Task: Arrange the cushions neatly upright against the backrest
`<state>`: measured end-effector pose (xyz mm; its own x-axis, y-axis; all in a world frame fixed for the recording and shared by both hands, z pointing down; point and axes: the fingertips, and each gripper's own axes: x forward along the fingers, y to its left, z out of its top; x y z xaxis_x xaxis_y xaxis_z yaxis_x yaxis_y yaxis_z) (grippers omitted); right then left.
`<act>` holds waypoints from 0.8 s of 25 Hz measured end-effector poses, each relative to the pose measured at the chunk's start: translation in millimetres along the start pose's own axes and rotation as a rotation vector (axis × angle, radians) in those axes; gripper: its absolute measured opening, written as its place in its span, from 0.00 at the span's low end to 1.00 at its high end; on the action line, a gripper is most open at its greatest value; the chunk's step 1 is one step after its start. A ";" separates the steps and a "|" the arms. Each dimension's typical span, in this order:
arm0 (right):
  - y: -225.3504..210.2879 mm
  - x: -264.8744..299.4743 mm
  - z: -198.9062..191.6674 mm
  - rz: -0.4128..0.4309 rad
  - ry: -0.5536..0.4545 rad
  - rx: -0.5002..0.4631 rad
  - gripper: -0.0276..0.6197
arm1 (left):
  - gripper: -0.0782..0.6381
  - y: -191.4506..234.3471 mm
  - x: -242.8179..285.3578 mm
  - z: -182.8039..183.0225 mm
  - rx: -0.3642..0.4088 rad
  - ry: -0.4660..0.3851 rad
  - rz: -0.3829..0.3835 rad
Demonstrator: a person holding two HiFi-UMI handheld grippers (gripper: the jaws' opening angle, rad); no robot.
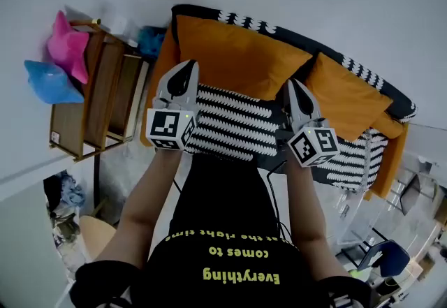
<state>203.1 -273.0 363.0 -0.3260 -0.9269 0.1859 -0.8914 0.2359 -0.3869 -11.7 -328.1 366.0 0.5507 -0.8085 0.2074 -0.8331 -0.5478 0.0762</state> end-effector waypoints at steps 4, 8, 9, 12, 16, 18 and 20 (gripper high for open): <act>33.4 -23.1 37.9 0.036 -0.039 -0.066 0.06 | 0.11 -23.0 -22.1 36.5 0.031 -0.037 -0.036; 64.6 -43.8 67.8 0.051 -0.073 -0.190 0.06 | 0.11 -40.6 -43.2 65.2 0.045 -0.073 -0.061; 70.3 -48.3 72.7 0.050 -0.083 -0.220 0.06 | 0.11 -44.1 -47.5 71.5 0.047 -0.080 -0.065; 83.4 -58.8 87.0 0.041 -0.109 -0.281 0.06 | 0.11 -52.5 -56.6 90.5 0.060 -0.108 -0.063; 92.8 -66.9 98.3 0.038 -0.146 -0.285 0.06 | 0.11 -61.6 -67.3 112.8 0.079 -0.159 -0.054; 98.3 -67.6 102.1 0.044 -0.150 -0.284 0.06 | 0.11 -66.2 -71.1 118.1 0.096 -0.164 -0.058; 103.1 -65.4 105.5 0.055 -0.155 -0.288 0.06 | 0.11 -68.4 -71.9 119.9 0.115 -0.158 -0.059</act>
<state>165.7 -218.9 215.7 -0.3437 -0.9387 0.0242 -0.9335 0.3388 -0.1173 11.9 -258.2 229.0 0.6075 -0.7927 0.0500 -0.7924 -0.6092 -0.0305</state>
